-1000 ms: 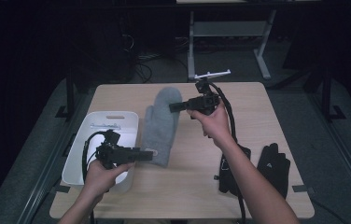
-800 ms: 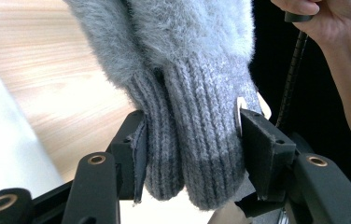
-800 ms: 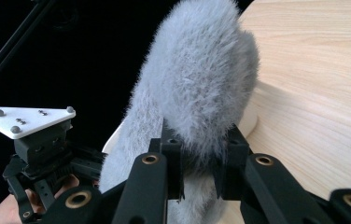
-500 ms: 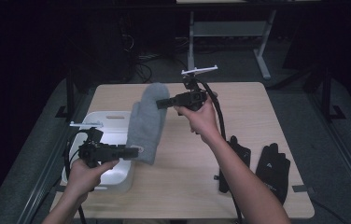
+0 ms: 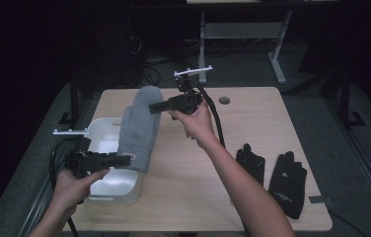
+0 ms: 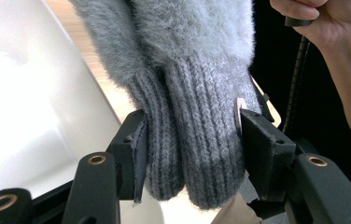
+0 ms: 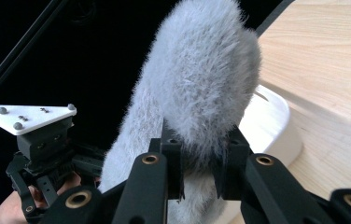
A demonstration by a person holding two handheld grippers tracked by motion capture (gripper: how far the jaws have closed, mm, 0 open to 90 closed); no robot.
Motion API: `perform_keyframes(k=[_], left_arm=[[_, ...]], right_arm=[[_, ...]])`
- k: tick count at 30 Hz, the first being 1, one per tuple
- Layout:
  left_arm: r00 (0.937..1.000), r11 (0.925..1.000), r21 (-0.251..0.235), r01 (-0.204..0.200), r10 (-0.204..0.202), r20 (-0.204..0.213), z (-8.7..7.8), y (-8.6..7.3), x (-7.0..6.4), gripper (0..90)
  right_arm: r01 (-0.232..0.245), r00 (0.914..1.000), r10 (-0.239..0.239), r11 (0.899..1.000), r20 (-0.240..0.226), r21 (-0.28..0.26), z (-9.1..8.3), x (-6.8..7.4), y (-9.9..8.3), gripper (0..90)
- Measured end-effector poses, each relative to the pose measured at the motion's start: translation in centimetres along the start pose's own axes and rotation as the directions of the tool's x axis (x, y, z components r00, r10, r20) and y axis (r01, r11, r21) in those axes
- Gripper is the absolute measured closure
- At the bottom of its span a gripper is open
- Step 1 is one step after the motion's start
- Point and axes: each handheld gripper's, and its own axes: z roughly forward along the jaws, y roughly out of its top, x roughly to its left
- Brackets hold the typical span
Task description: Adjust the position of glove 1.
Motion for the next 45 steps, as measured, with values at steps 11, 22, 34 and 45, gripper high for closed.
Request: perform_keyframes(k=[11,22,34,45], left_arm=[[0.9997,0.9996,-0.021,0.02,-0.02,-0.014,-1.7,-0.7,1.3,46.4],[0.9978,0.9981,-0.033,0.052,-0.053,-0.04,-3.1,-1.4,2.8,46.4],[0.9936,0.9956,-0.034,0.088,-0.09,-0.068,-4.4,-2.4,4.4,46.3],[0.9898,0.9928,-0.021,0.118,-0.119,-0.077,-4.7,-3.2,5.7,46.3]], right_arm=[[0.016,0.9997,-0.016,1.0,-0.017,0.026,2.4,0.5,0.6,76.0],[0.015,0.9991,-0.013,0.999,-0.04,0.051,5.1,0.5,1.0,76.0],[0.005,0.9988,-0.001,0.996,-0.048,0.086,8.3,0.6,1.0,76.1],[-0.009,0.9988,0.014,0.994,-0.048,0.112,10.2,0.3,0.8,76.1]])
